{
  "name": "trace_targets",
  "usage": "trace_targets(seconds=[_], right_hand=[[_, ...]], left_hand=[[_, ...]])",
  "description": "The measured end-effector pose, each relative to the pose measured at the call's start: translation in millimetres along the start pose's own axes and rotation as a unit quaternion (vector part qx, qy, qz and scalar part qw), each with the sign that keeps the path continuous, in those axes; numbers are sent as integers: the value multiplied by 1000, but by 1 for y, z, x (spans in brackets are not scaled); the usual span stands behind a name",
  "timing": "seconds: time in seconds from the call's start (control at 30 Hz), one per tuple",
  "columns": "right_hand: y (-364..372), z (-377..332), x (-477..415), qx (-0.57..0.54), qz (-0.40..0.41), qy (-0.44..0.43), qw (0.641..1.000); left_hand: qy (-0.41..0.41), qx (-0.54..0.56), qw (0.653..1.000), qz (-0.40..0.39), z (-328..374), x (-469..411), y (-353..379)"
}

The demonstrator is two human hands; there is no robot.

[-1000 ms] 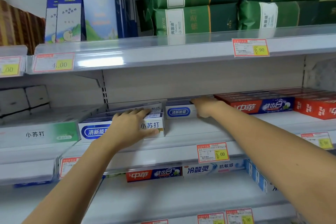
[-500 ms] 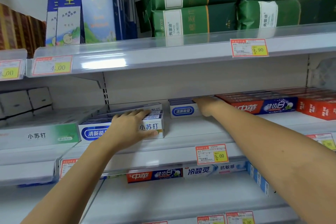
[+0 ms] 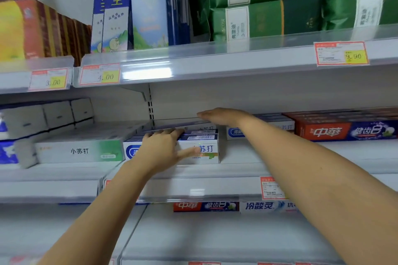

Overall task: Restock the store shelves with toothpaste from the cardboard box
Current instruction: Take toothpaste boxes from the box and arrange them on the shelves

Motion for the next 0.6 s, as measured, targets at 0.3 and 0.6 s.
trace_targets(seconds=[0.3,0.6], right_hand=[[12,-8,-2,-41,-86,-21,995],[17,-2,18,-134,-31,12,990]], left_hand=[[1,-3,1000,2,0,-3,3],[-20,8,1000,2,0,-5,5]])
Point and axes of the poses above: each hand's wrist, its own x-axis away from the middle knuckle, its own y-axis out of the palm, z = x × y, the point moved 4 cm from there along -x, towards the middle knuckle, and after that the axes turned 15 degrees about -y, right-handed, at the moved point
